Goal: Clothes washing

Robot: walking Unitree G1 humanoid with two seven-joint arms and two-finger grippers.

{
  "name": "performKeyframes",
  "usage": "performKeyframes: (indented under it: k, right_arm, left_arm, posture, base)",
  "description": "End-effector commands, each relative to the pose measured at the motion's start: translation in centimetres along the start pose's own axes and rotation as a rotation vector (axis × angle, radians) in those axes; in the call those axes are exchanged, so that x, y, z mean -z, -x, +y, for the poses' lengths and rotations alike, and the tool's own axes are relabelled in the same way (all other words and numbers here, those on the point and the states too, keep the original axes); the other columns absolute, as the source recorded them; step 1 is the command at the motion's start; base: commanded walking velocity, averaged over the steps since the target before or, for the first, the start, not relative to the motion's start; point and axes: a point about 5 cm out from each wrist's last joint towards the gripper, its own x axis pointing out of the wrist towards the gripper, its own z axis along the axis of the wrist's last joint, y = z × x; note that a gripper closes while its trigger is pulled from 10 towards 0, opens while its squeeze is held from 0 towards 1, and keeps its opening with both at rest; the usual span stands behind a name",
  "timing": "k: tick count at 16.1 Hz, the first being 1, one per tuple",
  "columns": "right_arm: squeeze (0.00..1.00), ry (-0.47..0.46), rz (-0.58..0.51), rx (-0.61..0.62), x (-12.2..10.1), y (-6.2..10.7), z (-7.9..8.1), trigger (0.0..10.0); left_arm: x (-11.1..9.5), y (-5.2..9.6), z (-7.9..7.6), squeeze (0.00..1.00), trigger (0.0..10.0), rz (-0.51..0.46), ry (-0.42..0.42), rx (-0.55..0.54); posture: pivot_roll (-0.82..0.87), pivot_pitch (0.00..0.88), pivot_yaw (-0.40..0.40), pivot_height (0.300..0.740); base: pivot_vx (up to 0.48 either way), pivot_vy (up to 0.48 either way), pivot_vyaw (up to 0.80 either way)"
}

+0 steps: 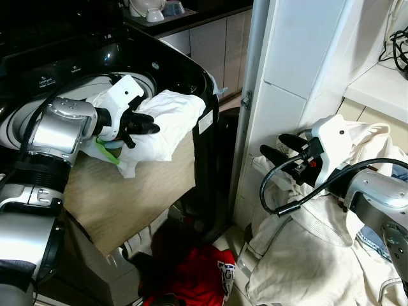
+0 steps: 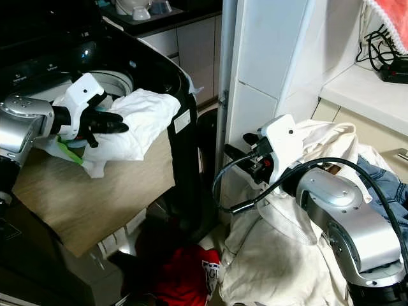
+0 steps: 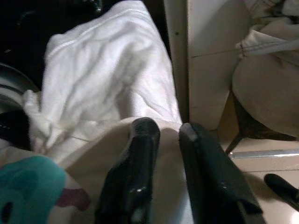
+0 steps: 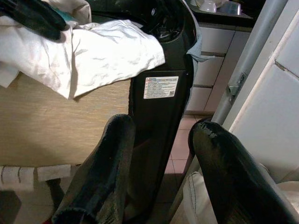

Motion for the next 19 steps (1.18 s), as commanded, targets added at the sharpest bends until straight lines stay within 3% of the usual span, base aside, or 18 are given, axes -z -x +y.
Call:
performKeyframes:
  k: [1,4,6,8,9,11,12,13,14,15,17,18,19]
  right_arm:
    - [0.0,0.012,-0.014,0.008,-0.5,0.2,-0.1,10.0]
    - [0.0,0.011,-0.014,0.009,-0.5,0.2,-0.1,10.0]
    - [0.0,0.01,-0.014,0.01,-0.4,0.2,-0.1,10.0]
    - [0.0,0.012,-0.014,0.016,-0.4,0.1,-0.2,10.0]
    - [0.0,0.013,-0.014,0.023,-0.4,0.1,-0.3,10.0]
    - [0.0,0.015,-0.015,0.038,-0.4,0.1,-0.5,10.0]
    - [0.0,0.015,-0.016,0.043,-0.4,0.1,-0.4,10.0]
    - [0.0,0.015,-0.017,0.045,-0.4,0.1,-0.4,10.0]
    - [0.0,0.014,-0.018,0.045,-0.4,0.2,-0.4,10.0]
    - [0.0,0.012,-0.019,0.045,-0.4,0.2,-0.3,10.0]
    - [0.0,0.009,-0.021,0.04,-0.3,0.3,-0.1,10.0]
    - [0.0,0.008,-0.023,0.034,-0.3,0.3,0.0,10.0]
    - [0.0,0.009,-0.024,0.028,-0.3,0.3,0.1,10.0]
  left_arm:
    - [-0.6,0.3,0.5,0.0,0.0,-0.007,-0.008,-0.023]
    - [-0.6,0.2,0.6,0.0,0.0,-0.002,-0.019,-0.053]
    - [-0.7,0.2,1.2,0.0,0.0,-0.006,-0.063,-0.133]
    - [-2.5,0.8,2.9,0.0,0.0,-0.075,-0.142,-0.33]
    - [-4.1,1.6,3.8,0.0,0.0,-0.128,-0.227,-0.461]
    - [-6.9,3.7,5.2,0.0,0.0,-0.213,-0.41,-0.707]
    - [-8.7,5.5,5.9,0.0,0.0,-0.288,-0.483,-0.841]
    - [-8.9,5.7,6.1,0.0,0.0,-0.306,-0.397,-0.8]
    - [-8.4,4.9,5.7,0.0,0.0,-0.326,-0.266,-0.633]
    - [-8.2,4.9,5.7,0.0,10.0,-0.36,-0.196,-0.566]
    - [-7.4,5.0,4.8,0.0,10.0,-0.366,-0.183,-0.319]
    - [-6.8,5.4,4.7,1.0,10.0,-0.357,-0.175,-0.243]
    - [-6.2,5.7,4.7,1.0,10.0,-0.332,-0.164,-0.197]
  posture:
    - [-0.13,0.0,0.084,0.74]
    - [-0.13,0.0,0.085,0.74]
    - [-0.13,0.0,0.083,0.74]
    - [-0.12,0.0,0.083,0.74]
    - [-0.12,0.0,0.083,0.74]
    - [-0.12,0.0,0.088,0.74]
    - [-0.13,0.0,0.093,0.74]
    - [-0.13,0.0,0.093,0.74]
    - [-0.13,0.0,0.097,0.74]
    - [-0.13,0.0,0.098,0.74]
    - [-0.13,0.0,0.099,0.74]
    - [-0.13,0.0,0.096,0.74]
    - [-0.13,0.0,0.095,0.74]
  base:
    - [0.0,0.0,0.0]
    - [0.0,0.0,0.0]
    - [0.0,0.0,0.0]
    - [0.0,0.0,0.0]
    - [0.0,0.0,0.0]
    - [0.0,0.0,0.0]
    - [0.0,0.0,0.0]
    - [0.0,0.0,0.0]
    - [0.0,0.0,0.0]
    - [0.0,0.0,0.0]
    - [0.0,0.0,0.0]
    - [0.0,0.0,0.0]
    - [0.0,0.0,0.0]
